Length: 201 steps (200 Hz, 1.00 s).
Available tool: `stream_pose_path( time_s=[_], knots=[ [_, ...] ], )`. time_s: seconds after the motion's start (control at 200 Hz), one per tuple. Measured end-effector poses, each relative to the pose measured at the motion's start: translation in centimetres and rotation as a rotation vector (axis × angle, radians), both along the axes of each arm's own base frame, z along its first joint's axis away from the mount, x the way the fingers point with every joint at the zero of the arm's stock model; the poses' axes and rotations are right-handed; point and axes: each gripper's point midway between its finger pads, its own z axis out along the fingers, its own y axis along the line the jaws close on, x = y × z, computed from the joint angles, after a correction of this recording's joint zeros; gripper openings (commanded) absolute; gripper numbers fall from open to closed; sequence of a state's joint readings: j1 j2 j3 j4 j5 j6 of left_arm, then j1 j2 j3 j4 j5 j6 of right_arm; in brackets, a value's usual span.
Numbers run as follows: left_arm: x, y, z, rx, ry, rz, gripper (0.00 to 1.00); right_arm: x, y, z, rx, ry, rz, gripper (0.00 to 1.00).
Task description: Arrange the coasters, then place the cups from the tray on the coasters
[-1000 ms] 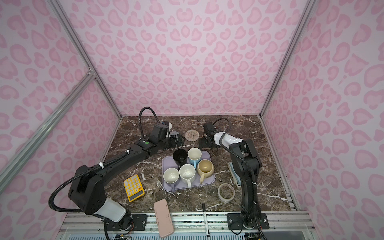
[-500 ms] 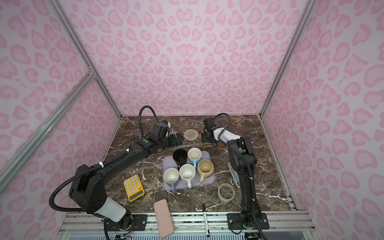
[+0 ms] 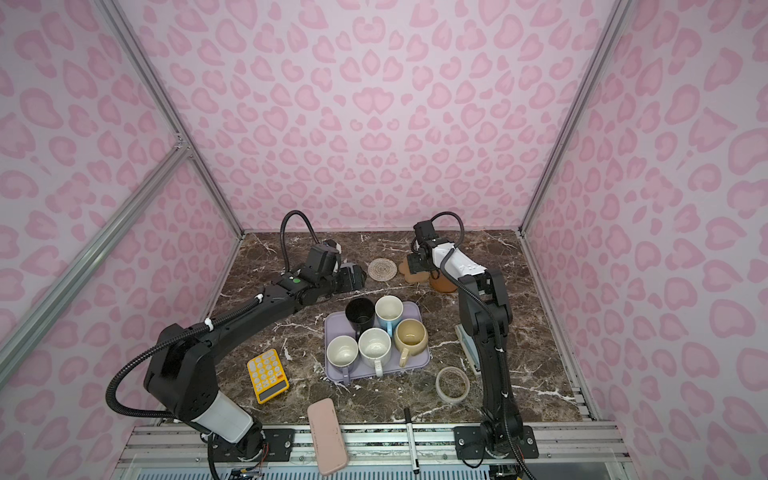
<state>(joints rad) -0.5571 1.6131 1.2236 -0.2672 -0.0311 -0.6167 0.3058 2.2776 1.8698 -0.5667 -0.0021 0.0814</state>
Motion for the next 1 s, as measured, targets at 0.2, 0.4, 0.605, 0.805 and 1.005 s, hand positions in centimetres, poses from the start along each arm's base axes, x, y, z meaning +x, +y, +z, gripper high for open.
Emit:
stream_pose_path(
  time_s=[0.2,0.4,0.605,0.805,1.005],
  knots=[
    [0.3,-0.1,0.7,-0.007,-0.015,0.004,0.98,-0.7,1.5,-0.1,0.018,0.005,0.039,0.80],
    [0.6,-0.3,1.1,-0.010,-0.024,0.005,0.98,-1.0,1.8,-1.8,0.024,0.033,0.031,0.78],
    [0.6,-0.4,0.8,-0.008,-0.015,0.000,0.98,-1.8,1.5,-3.2,0.026,0.052,0.004,0.74],
    [0.3,-0.7,0.8,-0.014,-0.014,-0.011,0.98,-2.0,1.8,-3.2,0.046,0.036,-0.018,0.71],
    [-0.1,-0.7,0.4,-0.010,-0.004,-0.017,0.98,-3.5,1.8,-3.2,0.052,0.067,-0.053,0.70]
  ],
)
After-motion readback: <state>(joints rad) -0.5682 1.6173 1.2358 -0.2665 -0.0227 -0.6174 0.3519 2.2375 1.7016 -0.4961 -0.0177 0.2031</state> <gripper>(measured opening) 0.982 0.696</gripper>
